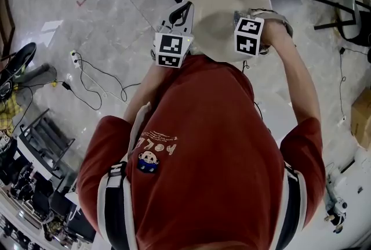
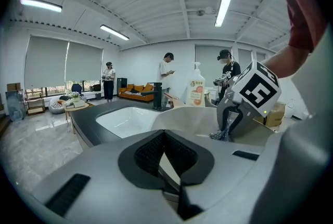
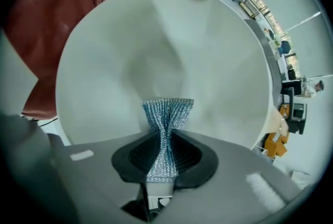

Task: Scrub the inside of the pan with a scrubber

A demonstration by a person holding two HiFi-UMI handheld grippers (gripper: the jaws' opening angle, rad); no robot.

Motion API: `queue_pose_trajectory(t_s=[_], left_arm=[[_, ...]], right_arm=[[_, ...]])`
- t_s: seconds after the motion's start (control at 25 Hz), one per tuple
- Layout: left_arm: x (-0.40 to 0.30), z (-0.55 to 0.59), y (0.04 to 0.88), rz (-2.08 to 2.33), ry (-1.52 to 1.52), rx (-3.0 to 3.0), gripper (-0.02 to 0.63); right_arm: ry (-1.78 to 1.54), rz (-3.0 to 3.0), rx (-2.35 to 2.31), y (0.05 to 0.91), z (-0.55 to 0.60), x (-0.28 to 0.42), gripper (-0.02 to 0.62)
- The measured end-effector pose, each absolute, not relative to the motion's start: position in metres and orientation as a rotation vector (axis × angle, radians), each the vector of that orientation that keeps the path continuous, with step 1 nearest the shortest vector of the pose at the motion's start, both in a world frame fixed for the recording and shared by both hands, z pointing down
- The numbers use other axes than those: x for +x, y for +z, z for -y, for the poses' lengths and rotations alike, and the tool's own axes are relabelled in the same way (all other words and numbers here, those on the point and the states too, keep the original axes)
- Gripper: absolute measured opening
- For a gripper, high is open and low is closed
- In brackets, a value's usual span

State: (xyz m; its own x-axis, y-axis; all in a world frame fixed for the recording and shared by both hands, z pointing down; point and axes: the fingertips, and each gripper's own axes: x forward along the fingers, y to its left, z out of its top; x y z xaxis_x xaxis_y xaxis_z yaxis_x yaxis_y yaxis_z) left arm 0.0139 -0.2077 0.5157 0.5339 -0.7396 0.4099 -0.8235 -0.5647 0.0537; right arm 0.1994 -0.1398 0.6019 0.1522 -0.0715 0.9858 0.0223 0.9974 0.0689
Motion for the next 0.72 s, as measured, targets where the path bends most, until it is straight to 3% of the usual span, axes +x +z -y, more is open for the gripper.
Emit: queue_pose_trajectory(t_s=[0.72], left_arm=[[0.017,0.207,0.519,1.326,0.529,2.554,0.006]], right_arm=[[-0.563,1.279,0.536,0.588,0.233,0.196,0.081]])
